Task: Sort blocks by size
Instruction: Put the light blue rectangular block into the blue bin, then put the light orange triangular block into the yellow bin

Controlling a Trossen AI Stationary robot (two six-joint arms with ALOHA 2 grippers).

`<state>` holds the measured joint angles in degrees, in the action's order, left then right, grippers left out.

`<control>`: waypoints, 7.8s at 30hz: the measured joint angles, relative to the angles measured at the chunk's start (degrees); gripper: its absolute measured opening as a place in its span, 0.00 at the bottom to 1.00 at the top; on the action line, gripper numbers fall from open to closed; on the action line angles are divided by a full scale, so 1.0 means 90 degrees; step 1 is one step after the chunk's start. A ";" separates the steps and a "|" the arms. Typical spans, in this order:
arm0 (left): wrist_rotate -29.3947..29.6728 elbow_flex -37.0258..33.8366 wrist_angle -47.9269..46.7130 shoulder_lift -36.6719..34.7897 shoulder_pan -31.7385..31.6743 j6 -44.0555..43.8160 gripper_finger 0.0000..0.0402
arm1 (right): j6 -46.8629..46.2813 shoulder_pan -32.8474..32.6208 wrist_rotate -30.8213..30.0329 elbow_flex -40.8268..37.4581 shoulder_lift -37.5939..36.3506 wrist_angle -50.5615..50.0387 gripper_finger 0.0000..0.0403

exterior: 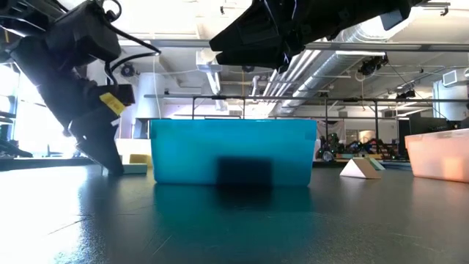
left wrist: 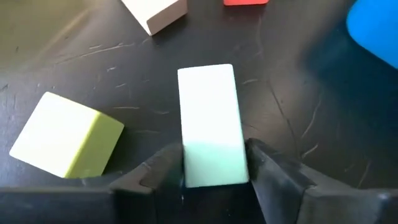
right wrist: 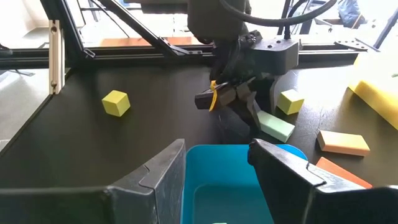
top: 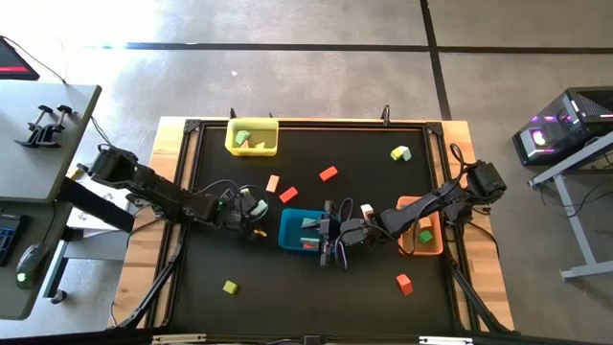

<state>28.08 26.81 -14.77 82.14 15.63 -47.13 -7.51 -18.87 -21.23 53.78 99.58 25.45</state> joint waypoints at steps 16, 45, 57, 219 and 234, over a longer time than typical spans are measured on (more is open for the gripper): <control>0.0283 0.0369 0.0443 -0.1577 0.0899 0.2345 0.23 | 0.0380 0.0058 0.0027 0.0000 0.0622 0.1057 0.46; 0.0705 0.0372 0.5706 -0.0796 0.2019 0.5744 0.23 | 0.1891 0.0053 0.1205 0.0338 0.0997 0.3748 0.59; 0.0607 0.0374 0.6064 -0.0645 0.2022 0.5764 0.27 | 0.2076 0.0018 0.1213 0.0819 0.1296 0.3487 0.32; -0.0274 0.0376 0.5426 -0.1114 0.1235 0.6057 0.44 | 0.0334 -0.0792 -0.1463 -0.1280 -0.1058 0.0620 0.33; -0.0772 0.0376 0.6809 -0.1114 0.0963 0.6600 0.66 | 0.0396 -0.0792 -0.1418 -0.1280 -0.0936 0.1007 0.33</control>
<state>21.13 30.20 46.52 72.12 24.30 12.27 -3.95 -26.00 -34.00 42.26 91.15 34.52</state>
